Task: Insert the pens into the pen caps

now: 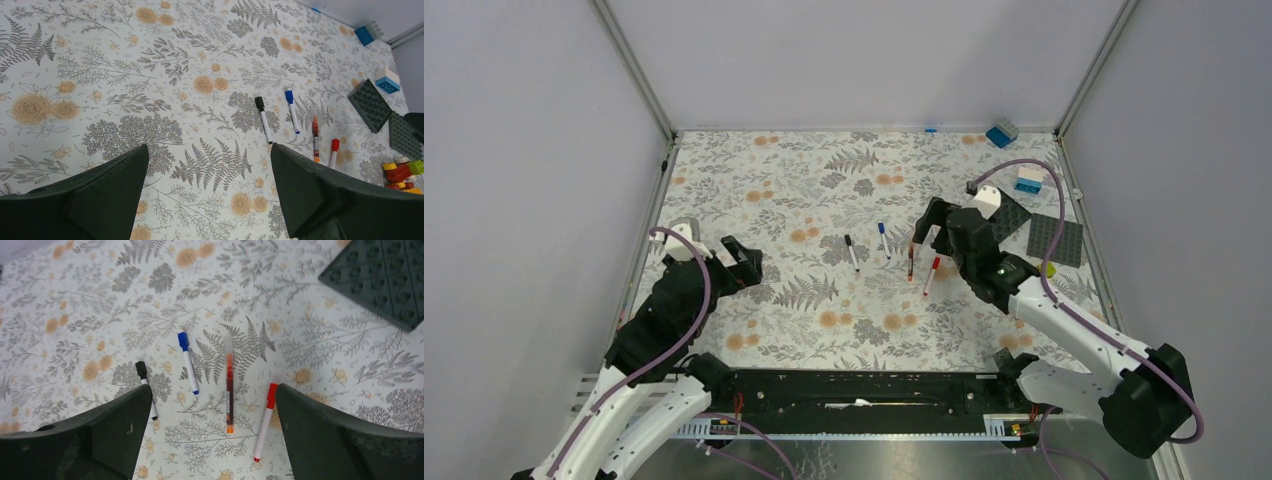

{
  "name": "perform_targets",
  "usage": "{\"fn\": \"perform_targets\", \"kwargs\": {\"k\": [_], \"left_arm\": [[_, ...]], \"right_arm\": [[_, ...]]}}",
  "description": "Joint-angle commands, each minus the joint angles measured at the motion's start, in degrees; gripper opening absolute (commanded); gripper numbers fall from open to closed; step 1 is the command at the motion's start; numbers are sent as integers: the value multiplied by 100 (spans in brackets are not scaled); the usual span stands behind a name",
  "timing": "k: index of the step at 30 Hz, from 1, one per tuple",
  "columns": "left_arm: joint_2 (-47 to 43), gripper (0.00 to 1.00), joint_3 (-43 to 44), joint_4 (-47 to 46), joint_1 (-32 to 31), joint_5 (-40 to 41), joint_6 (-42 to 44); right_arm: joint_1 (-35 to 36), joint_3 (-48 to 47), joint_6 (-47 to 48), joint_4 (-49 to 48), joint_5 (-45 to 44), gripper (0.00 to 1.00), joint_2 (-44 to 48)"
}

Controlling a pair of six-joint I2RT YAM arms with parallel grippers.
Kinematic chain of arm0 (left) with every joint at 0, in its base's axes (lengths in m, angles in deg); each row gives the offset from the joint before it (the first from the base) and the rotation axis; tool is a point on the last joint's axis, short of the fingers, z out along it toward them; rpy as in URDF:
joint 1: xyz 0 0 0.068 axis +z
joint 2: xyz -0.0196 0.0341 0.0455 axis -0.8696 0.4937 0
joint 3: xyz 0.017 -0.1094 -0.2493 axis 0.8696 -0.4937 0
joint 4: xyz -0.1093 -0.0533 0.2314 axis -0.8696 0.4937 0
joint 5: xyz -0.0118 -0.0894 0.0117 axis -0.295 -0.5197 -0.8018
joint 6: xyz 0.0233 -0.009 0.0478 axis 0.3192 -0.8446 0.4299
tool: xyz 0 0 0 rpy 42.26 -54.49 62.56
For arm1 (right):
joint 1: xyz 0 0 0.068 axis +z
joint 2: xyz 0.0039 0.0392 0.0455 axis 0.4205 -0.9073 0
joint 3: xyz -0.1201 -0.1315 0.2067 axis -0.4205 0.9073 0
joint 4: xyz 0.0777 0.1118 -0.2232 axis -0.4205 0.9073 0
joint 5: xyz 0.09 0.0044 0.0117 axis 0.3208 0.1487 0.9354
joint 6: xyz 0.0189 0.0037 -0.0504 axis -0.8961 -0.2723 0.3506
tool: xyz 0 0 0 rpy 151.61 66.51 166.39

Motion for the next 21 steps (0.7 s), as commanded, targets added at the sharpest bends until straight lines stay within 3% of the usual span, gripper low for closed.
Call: {"fn": "perform_targets", "kwargs": {"k": [1, 6, 14, 21], "left_arm": [[199, 99, 101, -159, 18, 149, 117], [222, 99, 24, -151, 9, 137, 109], [279, 99, -13, -149, 14, 62, 145], [259, 99, -39, -97, 16, 127, 128]], "right_arm": [[-32, -269, 806, 166, -16, 100, 521], [-31, 40, 891, 313, 249, 100, 1317], [-36, 399, 1129, 631, 1489, 100, 2446], [-31, 484, 1072, 564, 1857, 100, 2630]]}}
